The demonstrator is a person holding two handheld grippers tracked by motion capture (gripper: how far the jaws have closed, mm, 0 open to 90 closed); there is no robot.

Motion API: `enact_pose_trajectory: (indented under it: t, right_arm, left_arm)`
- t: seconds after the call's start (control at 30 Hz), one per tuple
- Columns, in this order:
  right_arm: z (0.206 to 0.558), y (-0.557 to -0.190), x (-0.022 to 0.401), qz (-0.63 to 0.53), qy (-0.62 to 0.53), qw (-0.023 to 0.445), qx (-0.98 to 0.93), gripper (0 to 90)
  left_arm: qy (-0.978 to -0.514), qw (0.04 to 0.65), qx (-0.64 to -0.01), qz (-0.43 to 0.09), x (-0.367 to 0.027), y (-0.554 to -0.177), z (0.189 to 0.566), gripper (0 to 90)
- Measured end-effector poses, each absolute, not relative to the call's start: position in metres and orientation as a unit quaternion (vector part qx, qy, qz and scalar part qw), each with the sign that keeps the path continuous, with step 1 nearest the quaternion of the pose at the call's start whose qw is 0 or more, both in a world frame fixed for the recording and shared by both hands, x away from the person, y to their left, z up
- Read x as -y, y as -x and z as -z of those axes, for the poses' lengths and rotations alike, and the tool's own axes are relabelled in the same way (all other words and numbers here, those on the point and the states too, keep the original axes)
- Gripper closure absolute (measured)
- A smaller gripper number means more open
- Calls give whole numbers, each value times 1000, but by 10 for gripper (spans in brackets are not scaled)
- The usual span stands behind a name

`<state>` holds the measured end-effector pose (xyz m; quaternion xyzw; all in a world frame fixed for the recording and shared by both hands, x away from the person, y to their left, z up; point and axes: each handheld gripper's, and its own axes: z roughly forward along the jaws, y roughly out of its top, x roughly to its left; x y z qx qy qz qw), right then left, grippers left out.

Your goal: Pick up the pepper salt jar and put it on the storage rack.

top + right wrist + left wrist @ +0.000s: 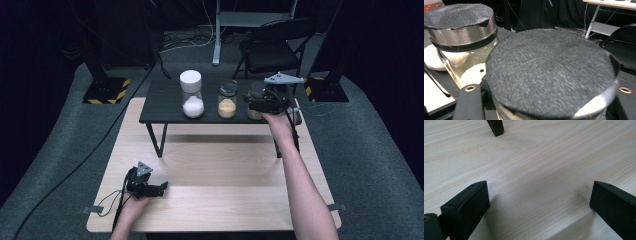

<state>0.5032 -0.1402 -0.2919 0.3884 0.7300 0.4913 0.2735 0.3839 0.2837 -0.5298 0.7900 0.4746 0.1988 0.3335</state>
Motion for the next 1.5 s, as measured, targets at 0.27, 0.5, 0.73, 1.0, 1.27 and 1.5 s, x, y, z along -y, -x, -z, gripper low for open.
enact_pose_trajectory:
  t: [0.27, 0.5, 0.73, 1.0, 1.27, 1.5]
  right_arm:
    - [293, -505, 144, -499, -392, 263, -727, 303]
    - [294, -506, 145, -504, -394, 256, -725, 300]
    - [296, -503, 147, -505, -402, 253, -721, 204]
    - [298, -496, 150, -507, -408, 259, -714, 132]
    - [302, -488, 156, -510, -408, 254, -713, 108]
    - [304, -479, 158, -510, -403, 262, -713, 106]
  left_arm:
    - [-790, 333, -474, -199, -284, -384, 530, 23]
    - [-790, 334, -475, -199, -284, -384, 530, 23]
    - [-790, 334, -475, -199, -284, -384, 530, 23]
    - [-790, 333, -475, -199, -284, -384, 530, 23]
    - [-790, 334, -475, -199, -284, -384, 530, 23]
    - [-790, 333, -474, -199, -284, -384, 530, 22]
